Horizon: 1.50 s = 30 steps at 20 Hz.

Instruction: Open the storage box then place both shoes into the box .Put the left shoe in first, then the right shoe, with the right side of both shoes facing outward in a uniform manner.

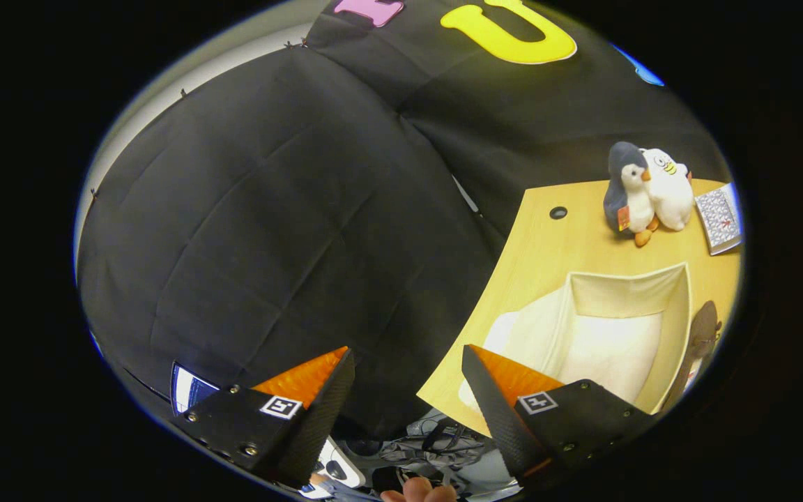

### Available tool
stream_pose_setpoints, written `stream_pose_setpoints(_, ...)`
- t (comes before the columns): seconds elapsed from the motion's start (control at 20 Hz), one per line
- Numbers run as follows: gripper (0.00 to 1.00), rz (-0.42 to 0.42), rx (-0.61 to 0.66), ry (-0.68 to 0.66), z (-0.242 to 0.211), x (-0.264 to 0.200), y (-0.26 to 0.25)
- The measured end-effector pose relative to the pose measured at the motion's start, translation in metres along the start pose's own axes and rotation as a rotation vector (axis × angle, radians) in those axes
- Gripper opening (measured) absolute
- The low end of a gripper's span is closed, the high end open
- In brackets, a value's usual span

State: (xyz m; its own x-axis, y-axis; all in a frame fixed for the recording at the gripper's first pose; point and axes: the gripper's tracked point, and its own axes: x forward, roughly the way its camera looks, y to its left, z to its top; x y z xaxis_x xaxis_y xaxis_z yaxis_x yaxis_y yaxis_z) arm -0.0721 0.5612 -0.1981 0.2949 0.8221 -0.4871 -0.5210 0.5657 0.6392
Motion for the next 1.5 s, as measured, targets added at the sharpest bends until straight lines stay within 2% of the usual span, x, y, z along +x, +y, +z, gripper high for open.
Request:
stream_pose_setpoints(0.1,0.97,-0.002,0.006,-0.037,0.014,-0.027,-0.013)
stream_pose_setpoints(0.3,0.97,-0.050,-0.029,-0.077,0.027,-0.068,-0.074)
stream_pose_setpoints(0.5,0.97,-0.158,-0.091,-0.118,0.026,-0.104,-0.154)
stream_pose_setpoints(1.05,0.97,-0.456,-0.057,-0.092,-0.025,-0.157,-0.340)
stream_pose_setpoints(1.3,0.97,-0.493,-0.042,-0.029,-0.069,-0.159,-0.409)
stream_pose_setpoints(1.5,0.97,-0.522,-0.057,0.037,-0.101,-0.157,-0.442)
